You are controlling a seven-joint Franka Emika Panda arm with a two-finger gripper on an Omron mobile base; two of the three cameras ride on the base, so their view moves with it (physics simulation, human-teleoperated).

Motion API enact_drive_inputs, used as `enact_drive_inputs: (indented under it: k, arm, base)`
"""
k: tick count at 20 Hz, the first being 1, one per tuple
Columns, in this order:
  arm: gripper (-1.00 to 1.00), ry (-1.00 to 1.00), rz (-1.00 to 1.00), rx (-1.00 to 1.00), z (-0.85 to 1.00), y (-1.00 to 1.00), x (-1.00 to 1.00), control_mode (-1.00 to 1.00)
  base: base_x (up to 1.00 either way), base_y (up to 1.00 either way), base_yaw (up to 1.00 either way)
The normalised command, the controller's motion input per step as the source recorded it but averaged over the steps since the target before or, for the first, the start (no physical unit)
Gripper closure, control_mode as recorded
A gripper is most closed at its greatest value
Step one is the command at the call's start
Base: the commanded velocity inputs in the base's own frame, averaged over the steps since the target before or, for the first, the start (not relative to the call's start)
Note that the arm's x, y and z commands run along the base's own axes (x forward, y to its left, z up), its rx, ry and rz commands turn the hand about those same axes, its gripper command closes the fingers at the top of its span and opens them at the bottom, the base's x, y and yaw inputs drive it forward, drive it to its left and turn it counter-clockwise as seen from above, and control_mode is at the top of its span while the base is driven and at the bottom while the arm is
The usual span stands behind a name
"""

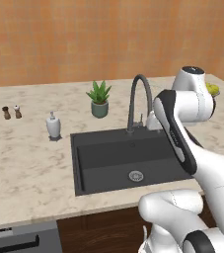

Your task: Navigate to the microwave.

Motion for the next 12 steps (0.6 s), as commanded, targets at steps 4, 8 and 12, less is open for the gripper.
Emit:
enact_drive_inputs:
  k: [4,8,12]
  arm:
    - [-1.00,-0.01,-0.03,-0.01,-0.21,0.00,-0.22,-1.00]
    - [-1.00,0.00,0.00,0.00,0.00,0.00,0.00,1.00]
    - [-1.00,0.00,0.00,0.00,0.00,0.00,0.00,1.00]
  base:
    - [0.00,0.00,0.00]
    - [-0.29,-0.03,-0.02]
    - [-0.71,0.00,0.10]
